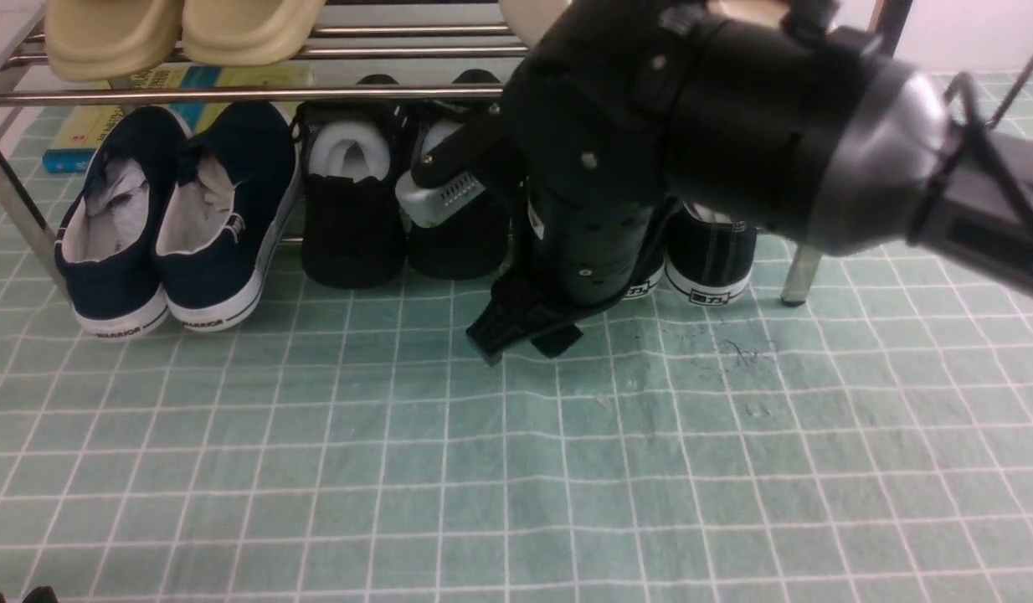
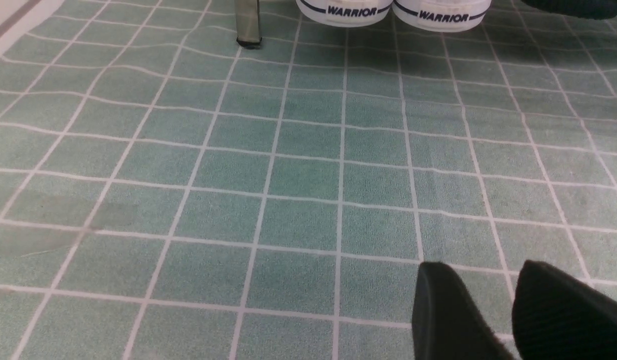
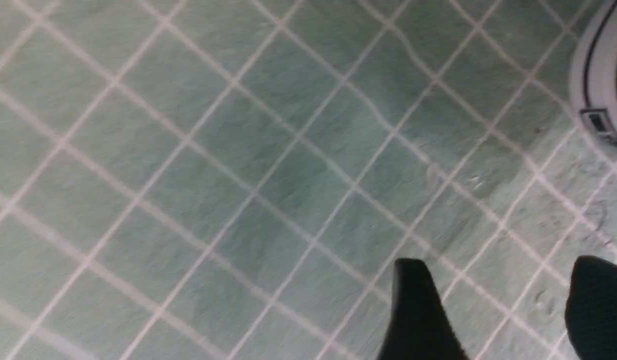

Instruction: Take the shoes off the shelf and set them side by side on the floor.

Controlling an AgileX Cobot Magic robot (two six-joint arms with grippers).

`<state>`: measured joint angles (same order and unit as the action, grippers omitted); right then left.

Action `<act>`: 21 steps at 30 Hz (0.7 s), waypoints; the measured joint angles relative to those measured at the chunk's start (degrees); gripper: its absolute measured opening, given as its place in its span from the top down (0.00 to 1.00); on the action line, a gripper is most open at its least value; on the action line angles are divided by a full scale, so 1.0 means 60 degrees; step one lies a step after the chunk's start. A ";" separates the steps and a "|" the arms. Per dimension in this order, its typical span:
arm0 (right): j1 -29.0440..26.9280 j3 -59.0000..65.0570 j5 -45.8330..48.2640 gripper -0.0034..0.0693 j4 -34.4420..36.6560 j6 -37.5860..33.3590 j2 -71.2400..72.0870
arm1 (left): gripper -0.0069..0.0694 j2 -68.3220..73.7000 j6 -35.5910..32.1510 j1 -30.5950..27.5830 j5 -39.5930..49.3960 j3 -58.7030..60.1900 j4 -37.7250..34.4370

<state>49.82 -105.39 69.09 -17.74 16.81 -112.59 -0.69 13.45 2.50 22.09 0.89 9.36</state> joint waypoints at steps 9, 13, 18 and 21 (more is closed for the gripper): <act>-0.0020 0.0000 -0.1586 0.23 -0.3432 0.1541 -0.1131 | 0.60 0.0000 0.0000 0.0000 0.0000 0.0000 0.0000; -0.0020 0.0000 -0.1740 0.17 -0.3916 0.1825 -0.1201 | 0.60 0.0000 0.0000 0.0012 0.0000 0.0000 0.0000; -0.0100 0.0000 -0.1875 0.15 -0.4119 0.2209 -0.1330 | 0.60 0.0000 0.0000 0.0012 0.0000 0.0000 0.0000; -0.0253 0.0000 -0.1907 0.15 -0.4148 0.2372 -0.1467 | 0.60 0.0000 0.0000 0.0012 0.0000 0.0000 0.0000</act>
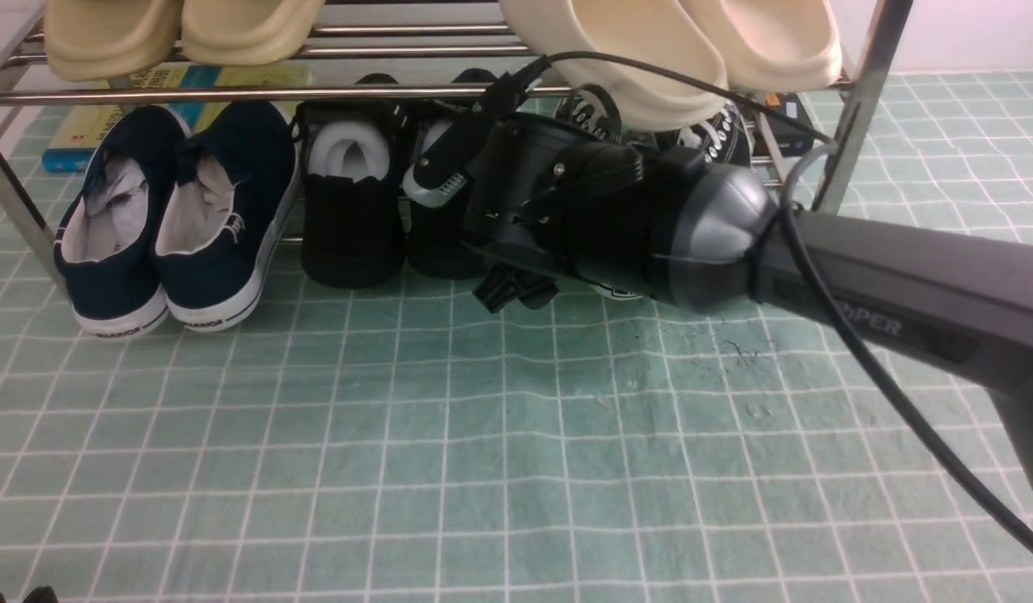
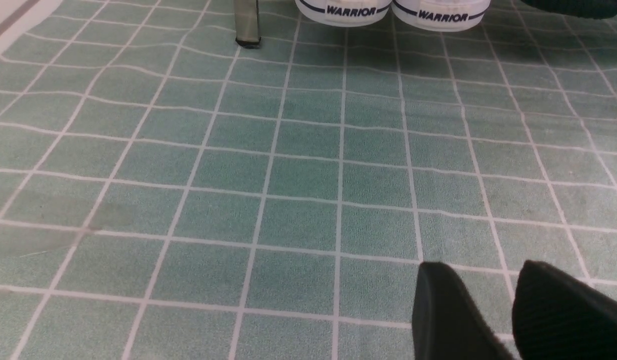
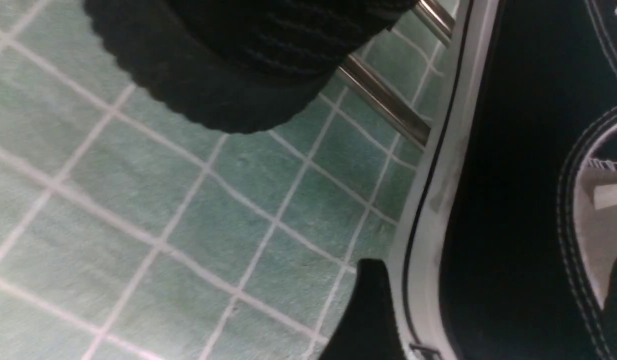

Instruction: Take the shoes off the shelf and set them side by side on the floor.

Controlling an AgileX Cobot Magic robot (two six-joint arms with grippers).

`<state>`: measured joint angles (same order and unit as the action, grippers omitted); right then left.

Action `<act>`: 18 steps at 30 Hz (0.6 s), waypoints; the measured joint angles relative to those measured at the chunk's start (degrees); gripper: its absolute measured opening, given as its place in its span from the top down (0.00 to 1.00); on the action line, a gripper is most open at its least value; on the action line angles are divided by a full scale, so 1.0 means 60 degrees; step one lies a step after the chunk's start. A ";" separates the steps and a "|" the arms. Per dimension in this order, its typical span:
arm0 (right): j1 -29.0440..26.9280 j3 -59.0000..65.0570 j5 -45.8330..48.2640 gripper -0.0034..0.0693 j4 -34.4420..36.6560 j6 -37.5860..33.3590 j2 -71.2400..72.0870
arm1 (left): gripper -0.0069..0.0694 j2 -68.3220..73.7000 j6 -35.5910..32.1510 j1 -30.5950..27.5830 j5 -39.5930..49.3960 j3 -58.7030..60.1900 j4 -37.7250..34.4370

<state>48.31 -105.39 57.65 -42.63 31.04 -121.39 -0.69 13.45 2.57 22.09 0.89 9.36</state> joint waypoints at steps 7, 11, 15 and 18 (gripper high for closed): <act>-0.0525 0.0000 -0.0069 0.15 0.0000 0.0247 -0.0302 | 0.60 0.0000 0.0000 0.0000 0.0000 0.0000 0.0000; -0.0604 0.0000 -0.0080 0.22 0.0000 0.0247 -0.0355 | 0.60 0.0000 0.0000 0.0000 0.0000 0.0000 0.0000; -0.0604 0.0000 -0.0176 0.45 0.0116 0.0247 -0.0355 | 0.60 0.0000 0.0000 0.0000 0.0000 0.0000 0.0000; -0.0572 0.0000 -0.0225 0.78 0.0321 -0.0015 -0.0355 | 0.60 0.0000 0.0000 0.0000 0.0000 0.0000 0.0000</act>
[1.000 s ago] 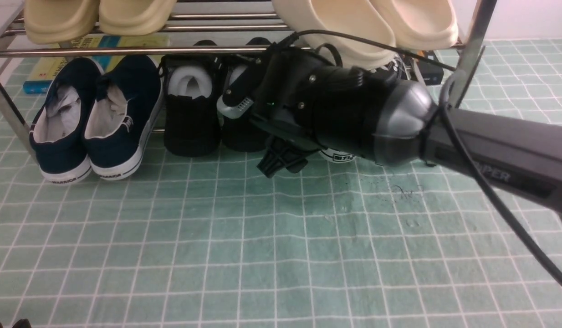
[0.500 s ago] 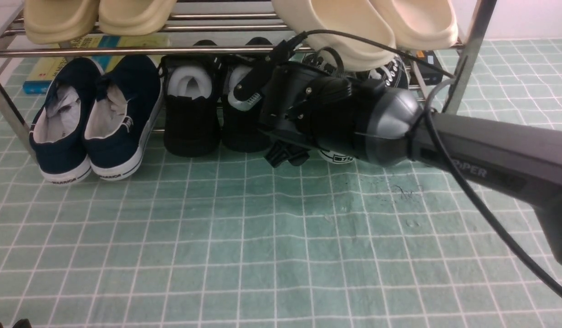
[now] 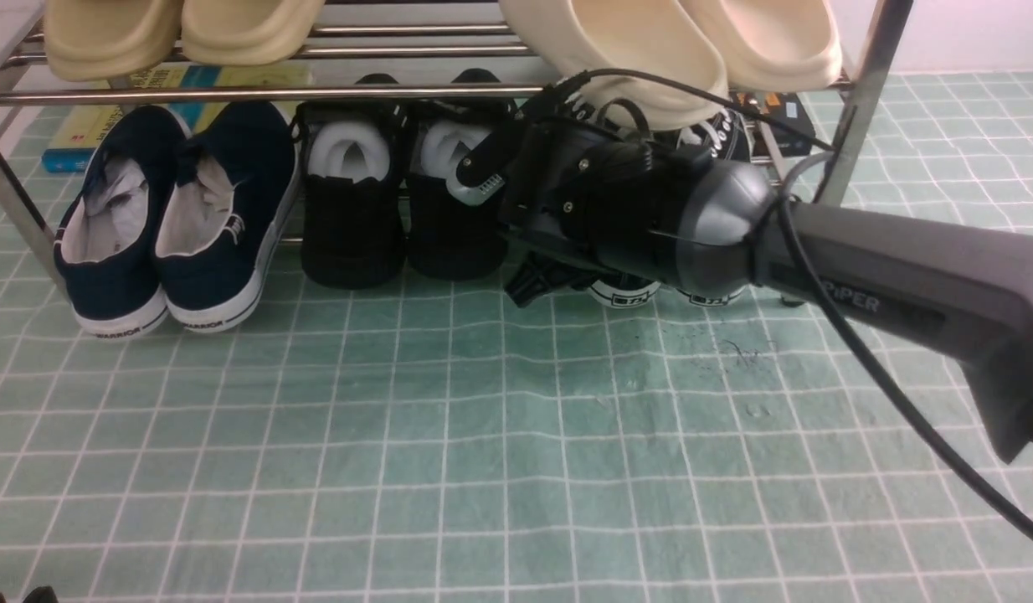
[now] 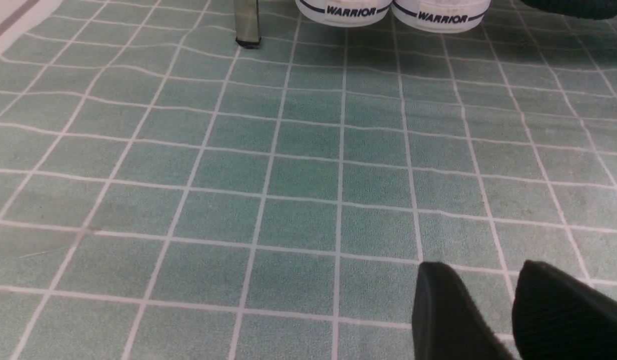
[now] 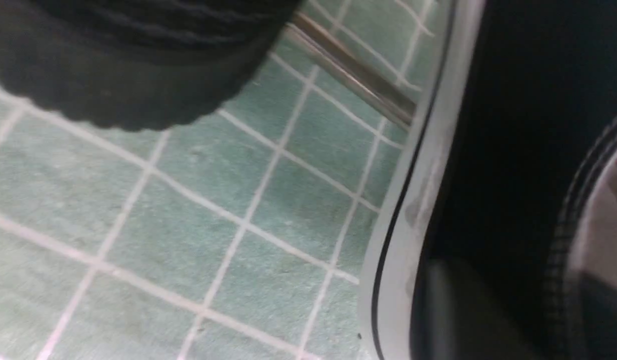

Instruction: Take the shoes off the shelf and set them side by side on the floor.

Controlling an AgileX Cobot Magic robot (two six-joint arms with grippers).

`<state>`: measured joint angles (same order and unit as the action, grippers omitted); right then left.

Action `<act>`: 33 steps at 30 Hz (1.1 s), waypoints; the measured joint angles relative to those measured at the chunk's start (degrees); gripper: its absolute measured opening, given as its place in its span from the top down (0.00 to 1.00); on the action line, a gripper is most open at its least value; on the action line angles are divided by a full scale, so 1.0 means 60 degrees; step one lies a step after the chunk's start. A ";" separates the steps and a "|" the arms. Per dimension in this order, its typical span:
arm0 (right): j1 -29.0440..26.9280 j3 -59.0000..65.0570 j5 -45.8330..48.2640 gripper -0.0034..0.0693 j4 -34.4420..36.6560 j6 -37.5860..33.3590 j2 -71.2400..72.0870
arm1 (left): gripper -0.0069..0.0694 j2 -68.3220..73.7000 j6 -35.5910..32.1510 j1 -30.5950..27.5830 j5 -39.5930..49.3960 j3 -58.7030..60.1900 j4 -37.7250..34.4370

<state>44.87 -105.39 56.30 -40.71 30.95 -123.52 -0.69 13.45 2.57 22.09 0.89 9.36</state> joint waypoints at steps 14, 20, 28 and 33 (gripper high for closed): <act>0.0839 0.0031 0.1852 0.95 0.2173 -0.1293 0.1289 | 0.59 0.0000 0.0000 0.0000 0.0000 0.0000 0.0000; 0.0927 0.0031 0.2364 0.95 0.2626 -0.1583 0.1912 | 0.59 0.0000 0.0000 0.0000 0.0000 0.0000 0.0000; 0.0919 0.0741 0.2535 0.95 0.3769 -0.2035 0.3129 | 0.59 0.0000 0.0000 0.0000 0.0000 0.0000 0.0000; 0.0919 0.1914 0.2565 0.95 0.4736 -0.2069 0.4261 | 0.59 0.0000 0.0000 0.0000 0.0000 0.0000 0.0000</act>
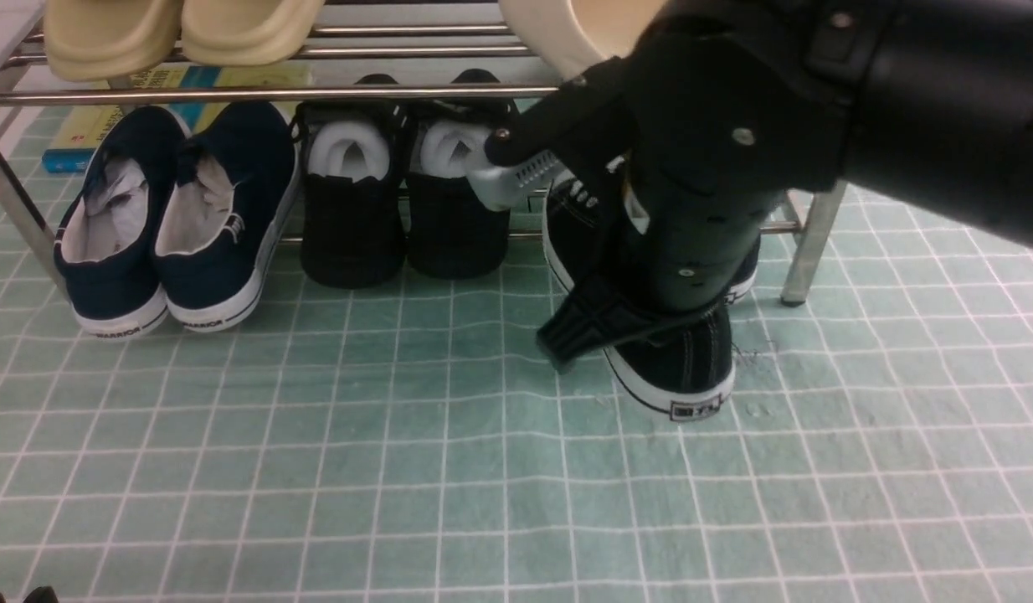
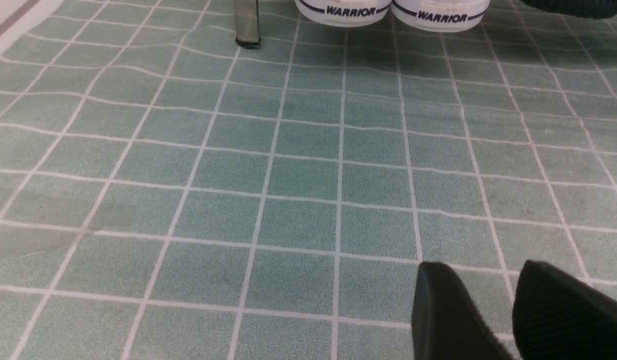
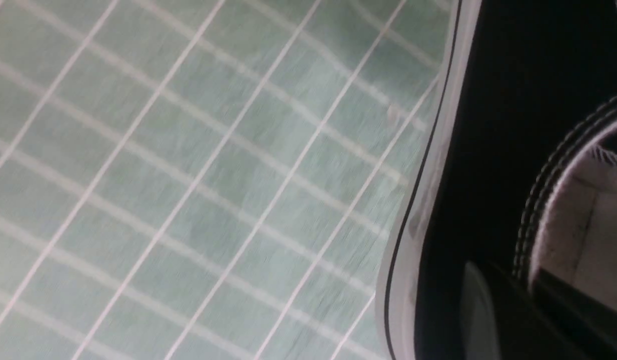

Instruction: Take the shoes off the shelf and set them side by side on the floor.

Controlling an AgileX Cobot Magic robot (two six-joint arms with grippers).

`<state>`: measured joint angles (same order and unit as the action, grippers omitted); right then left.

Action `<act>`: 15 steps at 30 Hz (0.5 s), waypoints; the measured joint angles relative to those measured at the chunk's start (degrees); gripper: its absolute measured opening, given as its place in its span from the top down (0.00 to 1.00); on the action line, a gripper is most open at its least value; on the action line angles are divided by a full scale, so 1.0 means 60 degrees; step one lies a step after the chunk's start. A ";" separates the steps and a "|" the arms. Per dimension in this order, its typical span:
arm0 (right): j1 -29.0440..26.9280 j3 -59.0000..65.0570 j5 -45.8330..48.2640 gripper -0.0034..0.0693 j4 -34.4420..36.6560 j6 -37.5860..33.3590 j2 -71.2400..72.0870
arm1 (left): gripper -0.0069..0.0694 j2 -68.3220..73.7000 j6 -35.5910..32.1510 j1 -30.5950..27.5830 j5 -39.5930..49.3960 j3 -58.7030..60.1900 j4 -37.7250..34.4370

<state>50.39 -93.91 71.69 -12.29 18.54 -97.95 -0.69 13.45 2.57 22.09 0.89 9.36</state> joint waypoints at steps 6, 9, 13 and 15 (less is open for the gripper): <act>0.0000 0.1129 0.0036 0.95 0.0578 0.0512 0.0795 | 0.59 0.0000 0.0000 0.0000 0.0000 0.0000 0.0000; 0.0000 0.1597 -0.0014 0.94 0.0624 0.0782 0.0826 | 0.59 0.0000 0.0000 0.0000 0.0000 0.0000 0.0000; 0.0009 0.2198 -0.0140 0.94 0.0627 0.1228 0.0816 | 0.59 0.0000 0.0000 0.0000 0.0000 0.0000 0.0000; 0.0009 0.2305 -0.0278 0.94 0.0627 0.1345 0.0786 | 0.59 0.0000 0.0000 0.0000 0.0000 0.0000 0.0000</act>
<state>50.44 -80.08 70.02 -8.52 26.60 -93.23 -0.69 13.45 2.57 22.09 0.89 9.36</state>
